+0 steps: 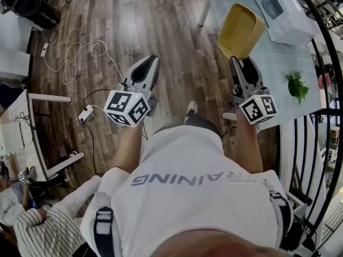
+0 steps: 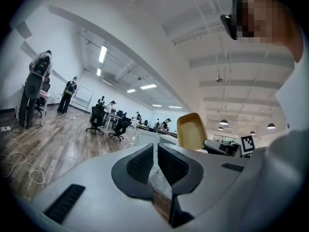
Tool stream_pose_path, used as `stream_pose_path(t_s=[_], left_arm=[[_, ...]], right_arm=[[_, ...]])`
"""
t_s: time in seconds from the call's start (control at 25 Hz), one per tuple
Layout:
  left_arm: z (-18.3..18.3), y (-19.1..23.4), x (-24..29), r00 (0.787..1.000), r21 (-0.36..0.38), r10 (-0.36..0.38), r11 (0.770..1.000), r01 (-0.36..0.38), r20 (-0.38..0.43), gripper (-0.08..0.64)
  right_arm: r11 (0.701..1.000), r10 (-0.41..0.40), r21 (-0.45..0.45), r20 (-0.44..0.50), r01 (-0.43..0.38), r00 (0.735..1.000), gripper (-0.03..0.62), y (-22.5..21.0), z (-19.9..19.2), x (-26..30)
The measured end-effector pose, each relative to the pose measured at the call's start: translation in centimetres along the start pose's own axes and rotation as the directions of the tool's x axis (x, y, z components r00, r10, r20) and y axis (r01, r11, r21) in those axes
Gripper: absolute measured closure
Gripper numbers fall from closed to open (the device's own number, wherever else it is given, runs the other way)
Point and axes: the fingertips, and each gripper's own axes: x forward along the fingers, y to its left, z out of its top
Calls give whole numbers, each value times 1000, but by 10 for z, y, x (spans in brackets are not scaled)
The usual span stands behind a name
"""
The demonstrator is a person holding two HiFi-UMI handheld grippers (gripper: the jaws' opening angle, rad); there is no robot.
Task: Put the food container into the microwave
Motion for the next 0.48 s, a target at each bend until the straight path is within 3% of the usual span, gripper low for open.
stream_pose_path(t_s=[0.48], left_arm=[[11, -2, 108, 998, 31, 38, 999, -37, -44, 505]], right_arm=[[996, 43, 78, -8, -42, 999, 370, -99, 8, 64]])
